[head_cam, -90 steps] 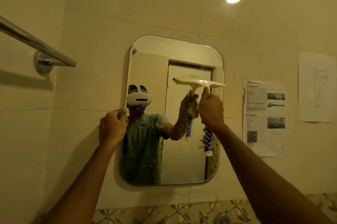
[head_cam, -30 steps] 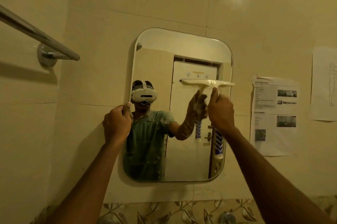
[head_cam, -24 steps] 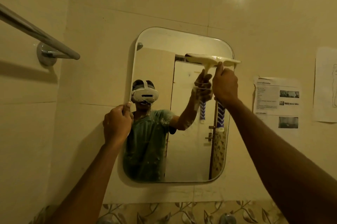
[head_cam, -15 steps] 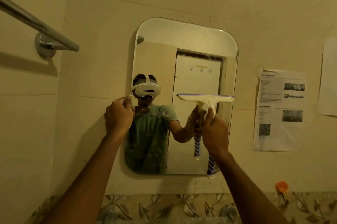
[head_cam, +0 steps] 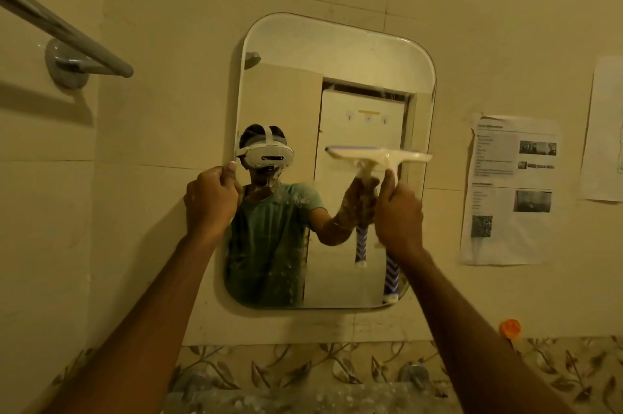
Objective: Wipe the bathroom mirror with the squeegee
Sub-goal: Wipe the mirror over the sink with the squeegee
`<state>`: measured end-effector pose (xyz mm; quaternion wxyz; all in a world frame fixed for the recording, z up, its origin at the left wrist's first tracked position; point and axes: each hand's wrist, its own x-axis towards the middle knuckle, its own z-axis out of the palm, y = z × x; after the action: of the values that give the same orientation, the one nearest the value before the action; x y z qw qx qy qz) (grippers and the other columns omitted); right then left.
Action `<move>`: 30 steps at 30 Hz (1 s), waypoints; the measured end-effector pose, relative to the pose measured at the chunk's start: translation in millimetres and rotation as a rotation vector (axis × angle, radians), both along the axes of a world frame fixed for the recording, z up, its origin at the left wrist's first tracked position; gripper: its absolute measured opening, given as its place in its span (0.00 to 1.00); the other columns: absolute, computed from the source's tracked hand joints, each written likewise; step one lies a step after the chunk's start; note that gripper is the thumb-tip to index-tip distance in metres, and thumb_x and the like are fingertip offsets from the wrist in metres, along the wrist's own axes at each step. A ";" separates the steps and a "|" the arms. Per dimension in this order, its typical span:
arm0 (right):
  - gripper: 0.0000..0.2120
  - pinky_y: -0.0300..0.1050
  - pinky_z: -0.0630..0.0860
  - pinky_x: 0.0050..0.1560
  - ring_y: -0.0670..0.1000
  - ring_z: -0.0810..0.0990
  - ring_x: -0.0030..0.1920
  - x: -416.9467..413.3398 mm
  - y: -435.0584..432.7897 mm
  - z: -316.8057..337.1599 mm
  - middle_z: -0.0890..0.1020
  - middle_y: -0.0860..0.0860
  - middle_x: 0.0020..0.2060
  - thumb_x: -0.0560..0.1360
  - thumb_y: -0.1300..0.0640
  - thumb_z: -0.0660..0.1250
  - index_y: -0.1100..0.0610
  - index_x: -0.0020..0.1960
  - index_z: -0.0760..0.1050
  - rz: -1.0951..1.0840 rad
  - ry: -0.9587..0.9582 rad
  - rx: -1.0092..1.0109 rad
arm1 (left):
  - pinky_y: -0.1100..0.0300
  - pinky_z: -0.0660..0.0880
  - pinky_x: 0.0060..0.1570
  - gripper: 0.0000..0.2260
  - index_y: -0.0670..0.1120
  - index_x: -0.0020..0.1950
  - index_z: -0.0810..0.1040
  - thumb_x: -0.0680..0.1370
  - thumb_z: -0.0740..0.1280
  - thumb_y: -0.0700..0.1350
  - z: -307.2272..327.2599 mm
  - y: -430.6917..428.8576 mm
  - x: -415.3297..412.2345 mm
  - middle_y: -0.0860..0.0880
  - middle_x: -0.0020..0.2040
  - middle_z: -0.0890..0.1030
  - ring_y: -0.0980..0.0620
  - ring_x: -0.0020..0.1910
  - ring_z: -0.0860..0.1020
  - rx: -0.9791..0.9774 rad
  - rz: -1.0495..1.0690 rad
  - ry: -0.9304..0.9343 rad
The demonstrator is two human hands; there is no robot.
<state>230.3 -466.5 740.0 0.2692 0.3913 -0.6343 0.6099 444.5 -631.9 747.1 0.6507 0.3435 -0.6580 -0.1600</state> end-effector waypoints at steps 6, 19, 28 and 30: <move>0.28 0.32 0.66 0.26 0.43 0.74 0.28 19.5 10.2 -88.0 0.76 0.46 0.29 0.75 0.33 0.44 0.51 0.39 0.72 0.006 -0.025 0.048 | 0.63 0.62 0.31 0.19 0.45 0.37 0.76 0.82 0.56 0.53 2.1 -0.4 2.2 0.54 0.28 0.72 0.60 0.30 0.69 -0.004 -0.001 -0.028; 0.25 0.29 0.65 0.20 0.38 0.73 0.23 9.9 5.9 -35.8 0.71 0.45 0.24 0.81 0.39 0.48 0.50 0.34 0.69 -0.003 -0.004 0.002 | 0.57 0.71 0.38 0.22 0.44 0.39 0.80 0.81 0.57 0.57 -0.4 -10.8 6.4 0.48 0.32 0.80 0.54 0.33 0.76 0.002 -0.088 -0.016; 0.24 0.37 0.64 0.23 0.44 0.73 0.25 28.0 26.7 -144.2 0.75 0.47 0.26 0.76 0.33 0.45 0.47 0.35 0.69 -0.079 -0.125 0.170 | 0.61 0.68 0.31 0.21 0.49 0.34 0.76 0.80 0.57 0.58 -2.0 -5.2 9.4 0.50 0.29 0.77 0.54 0.31 0.75 0.057 -0.088 -0.011; 0.24 0.38 0.65 0.23 0.45 0.72 0.25 27.6 25.7 -131.5 0.74 0.47 0.26 0.79 0.37 0.46 0.48 0.35 0.70 -0.073 -0.115 0.161 | 0.59 0.68 0.32 0.21 0.49 0.33 0.74 0.80 0.56 0.58 -3.4 -4.4 9.5 0.48 0.30 0.77 0.52 0.31 0.74 0.046 -0.081 -0.024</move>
<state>257.8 -440.8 608.6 0.2220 0.3529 -0.7095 0.5681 453.9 -636.4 743.8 0.6277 0.3332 -0.6754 -0.1971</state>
